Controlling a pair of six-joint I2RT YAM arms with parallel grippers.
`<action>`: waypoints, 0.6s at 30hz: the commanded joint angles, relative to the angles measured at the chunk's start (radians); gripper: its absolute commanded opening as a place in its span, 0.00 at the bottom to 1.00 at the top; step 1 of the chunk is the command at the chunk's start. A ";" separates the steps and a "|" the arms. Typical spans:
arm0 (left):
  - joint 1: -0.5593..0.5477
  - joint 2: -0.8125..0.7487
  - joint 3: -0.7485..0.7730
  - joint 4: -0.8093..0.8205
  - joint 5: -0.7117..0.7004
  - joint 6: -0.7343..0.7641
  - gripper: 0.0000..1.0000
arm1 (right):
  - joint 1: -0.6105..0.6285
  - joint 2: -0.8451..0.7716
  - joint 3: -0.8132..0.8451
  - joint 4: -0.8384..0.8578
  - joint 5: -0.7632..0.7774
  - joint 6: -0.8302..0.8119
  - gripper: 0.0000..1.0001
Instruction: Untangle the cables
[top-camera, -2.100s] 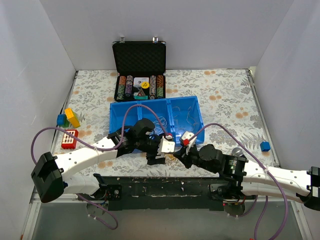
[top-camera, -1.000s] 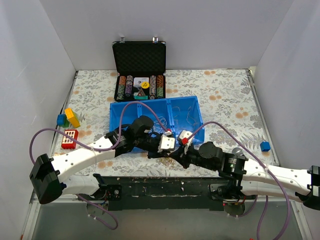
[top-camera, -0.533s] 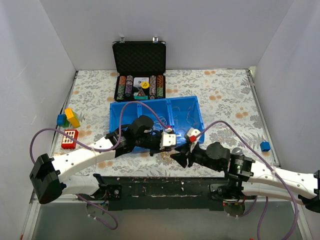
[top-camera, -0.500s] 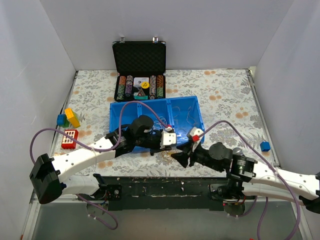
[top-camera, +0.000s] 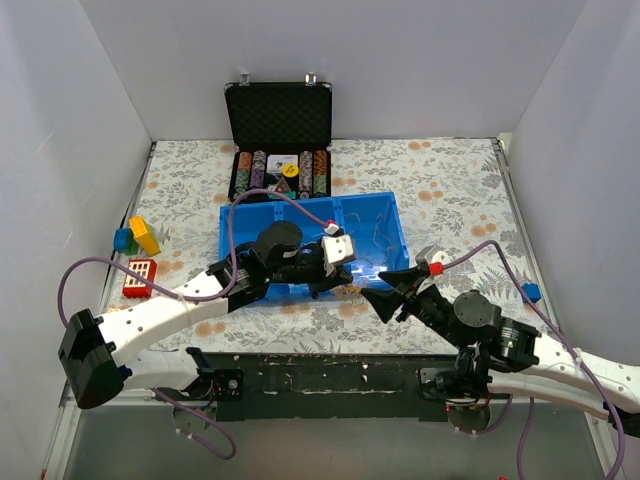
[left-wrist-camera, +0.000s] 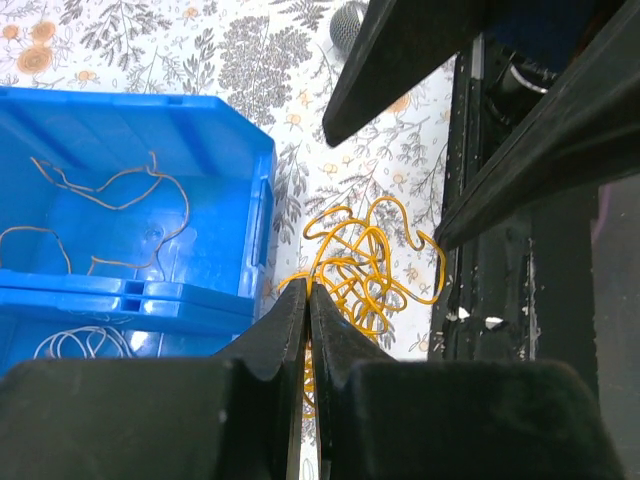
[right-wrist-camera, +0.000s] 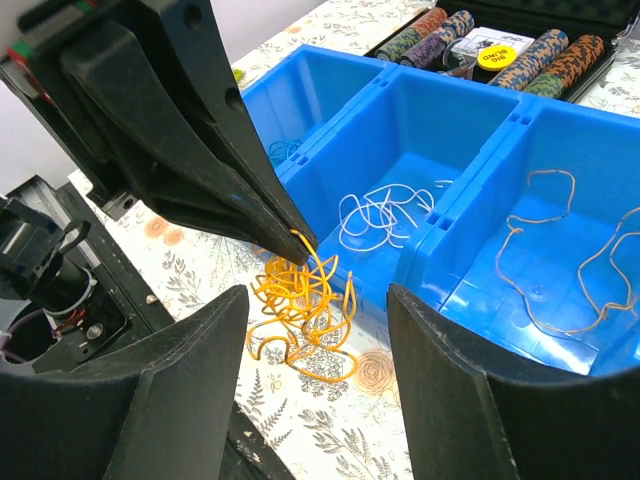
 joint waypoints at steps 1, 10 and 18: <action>-0.001 -0.035 0.057 0.018 0.032 -0.061 0.00 | 0.004 0.041 -0.015 0.119 0.027 -0.003 0.66; -0.001 -0.032 0.120 0.021 0.066 -0.156 0.00 | 0.004 0.196 -0.007 0.234 0.056 -0.028 0.63; 0.000 -0.015 0.184 0.048 0.147 -0.288 0.00 | 0.004 0.238 -0.052 0.483 0.096 -0.058 0.54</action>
